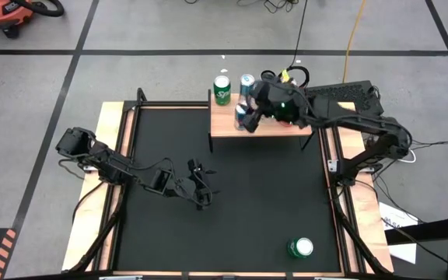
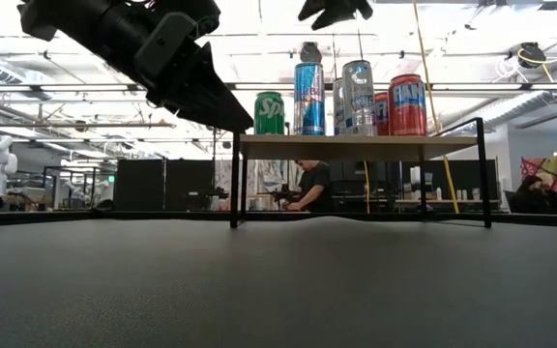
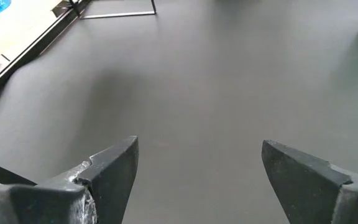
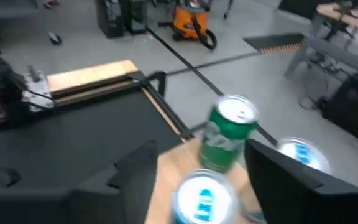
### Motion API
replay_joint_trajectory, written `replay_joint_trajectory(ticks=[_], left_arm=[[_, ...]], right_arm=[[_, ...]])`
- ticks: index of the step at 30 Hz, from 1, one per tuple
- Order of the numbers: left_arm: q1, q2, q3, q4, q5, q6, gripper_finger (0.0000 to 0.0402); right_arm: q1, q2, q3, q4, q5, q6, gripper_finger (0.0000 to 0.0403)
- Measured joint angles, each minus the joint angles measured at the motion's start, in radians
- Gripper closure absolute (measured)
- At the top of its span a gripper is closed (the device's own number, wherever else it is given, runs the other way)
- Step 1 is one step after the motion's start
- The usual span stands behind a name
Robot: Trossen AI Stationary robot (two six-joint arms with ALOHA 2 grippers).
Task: Place canned beverage on shelf
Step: Put the blue soda can on the shelf aligned with the other blue soda can
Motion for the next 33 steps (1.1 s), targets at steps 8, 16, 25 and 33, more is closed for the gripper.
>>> replay_joint_trajectory(ticks=[8,16,25,33], left_arm=[[0.026,0.0,0.0,0.033,0.0,-0.001,0.0068],[0.03,0.0,0.0,0.053,-0.001,-0.003,0.0068],[0.031,0.0,0.0,0.061,-0.002,-0.002,0.0068],[0.031,0.0,0.0,0.06,-0.002,0.0,0.0068]], right_arm=[[-0.094,0.086,0.236,-0.373,-0.223,0.031,0.0305],[-0.125,0.107,0.24,-0.355,-0.263,0.013,0.0399],[-0.122,0.182,0.239,-0.387,-0.263,0.019,0.0403],[-0.123,0.212,0.241,-0.403,-0.26,0.015,0.0403]])
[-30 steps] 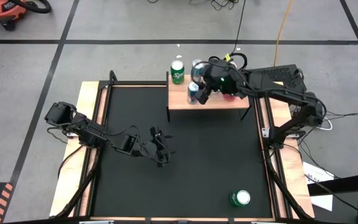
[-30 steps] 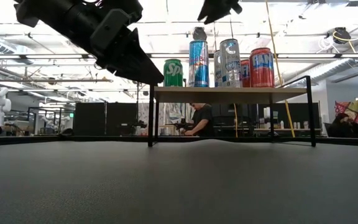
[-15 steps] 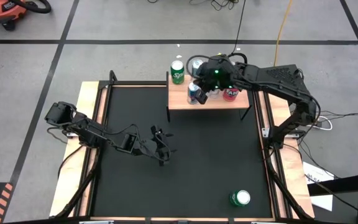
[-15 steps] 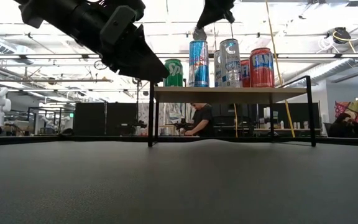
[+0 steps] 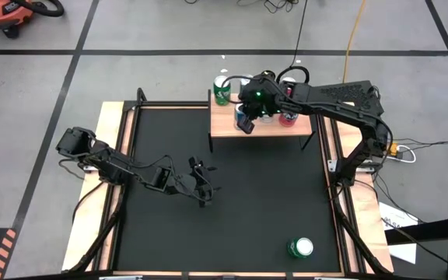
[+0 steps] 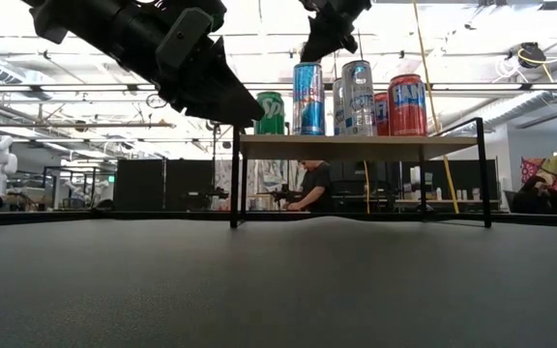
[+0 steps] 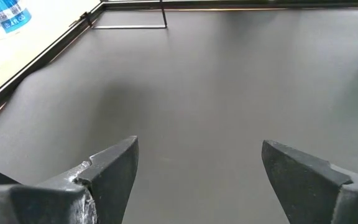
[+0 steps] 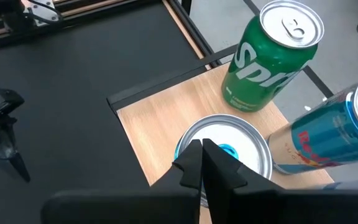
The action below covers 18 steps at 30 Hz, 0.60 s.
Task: Place canned beverage on shelf
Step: Put the blue soda can on the shelf aligned with the other blue soda can
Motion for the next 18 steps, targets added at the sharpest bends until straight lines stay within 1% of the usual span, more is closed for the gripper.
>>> replay_joint_trajectory(ticks=[5,10,16,18], left_arm=[[0.0,0.0,0.0,-0.001,0.0,0.0,0.0068],[0.0,0.0,0.0,-0.001,0.0,0.001,0.0068],[0.0,0.0,0.0,-0.001,-0.001,0.0,0.0068],[0.0,0.0,0.0,-0.001,-0.001,0.0,0.0068]], right_arm=[[-0.002,0.0,0.0,-0.017,0.013,-0.029,0.0403],[-0.003,-0.002,0.0,-0.039,0.082,-0.056,0.0403],[-0.013,-0.002,0.0,-0.041,0.086,-0.089,0.0403],[-0.019,-0.002,-0.001,-0.042,0.103,-0.102,0.0403]])
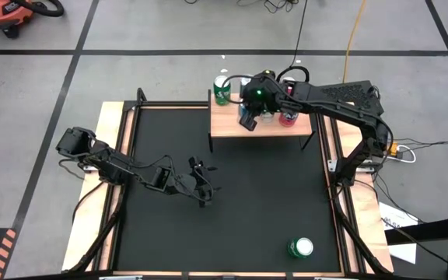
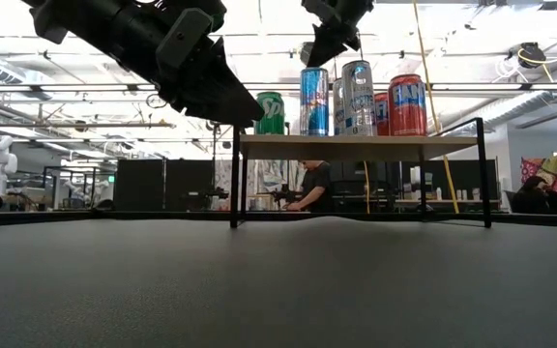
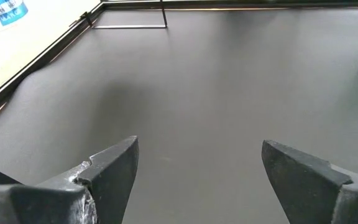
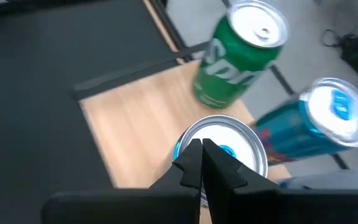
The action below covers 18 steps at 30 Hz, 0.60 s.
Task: Place canned beverage on shelf
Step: Put the blue soda can on the shelf aligned with the other blue soda can
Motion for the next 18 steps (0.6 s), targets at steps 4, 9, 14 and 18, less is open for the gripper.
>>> replay_joint_trajectory(ticks=[4,9,14,18], left_arm=[[0.0,0.0,0.0,0.0,0.0,0.0,0.0068],[0.0,0.0,0.0,0.0,0.0,0.0,0.0068],[0.0,0.0,0.0,0.0,0.0,0.0,0.0068],[0.0,0.0,0.0,0.0,0.0,0.0,0.0068]], right_arm=[[-0.017,0.0,-0.001,-0.002,0.035,-0.019,0.0403],[-0.03,0.0,-0.001,0.004,0.033,-0.031,0.0403],[-0.03,0.001,-0.002,0.028,0.003,-0.034,0.0403],[-0.03,0.002,-0.002,0.041,-0.018,-0.035,0.0403]])
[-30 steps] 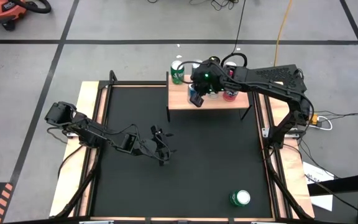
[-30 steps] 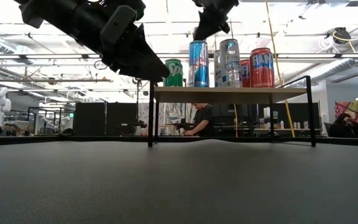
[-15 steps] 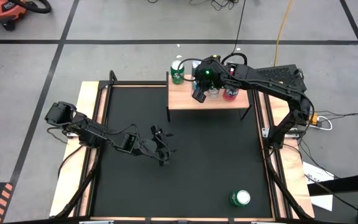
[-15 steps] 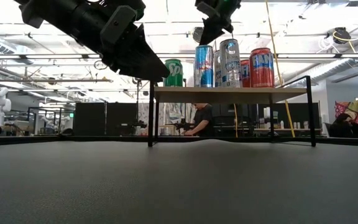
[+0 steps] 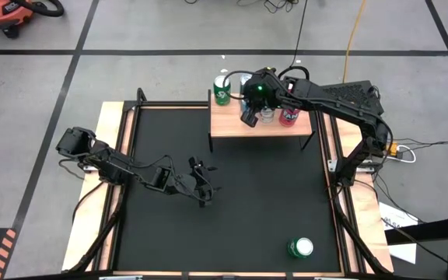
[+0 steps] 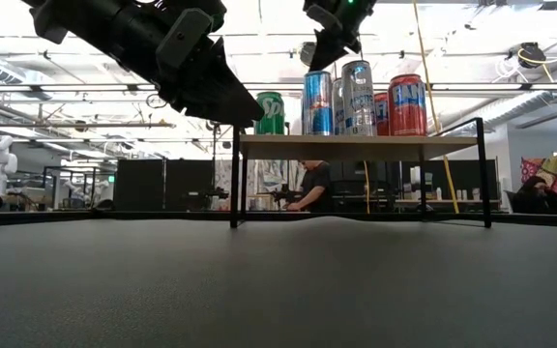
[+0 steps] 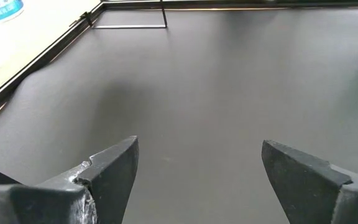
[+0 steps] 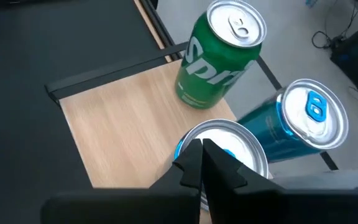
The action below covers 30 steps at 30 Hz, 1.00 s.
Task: Place canned beverage on shelf
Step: Put the blue soda can on the shelf aligned with the other blue soda can, then put the green soda can on the shelf aligned with the other green soda can
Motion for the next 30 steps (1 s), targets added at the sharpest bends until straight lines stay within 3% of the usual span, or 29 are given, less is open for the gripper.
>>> replay_joint_trajectory(ticks=[11,21,30], left_arm=[[0.0,0.0,0.0,0.0,0.0,0.0,0.0068],[0.0,0.0,0.0,-0.014,0.0,0.0,0.0068],[0.001,0.0,0.0,-0.015,0.0,0.0,0.0068]], right_arm=[[0.001,-0.012,-0.002,0.033,0.001,-0.003,0.04],[0.011,-0.116,-0.002,0.037,0.022,0.022,0.0352],[0.197,-0.227,-0.001,-0.164,0.022,0.159,0.0304]])
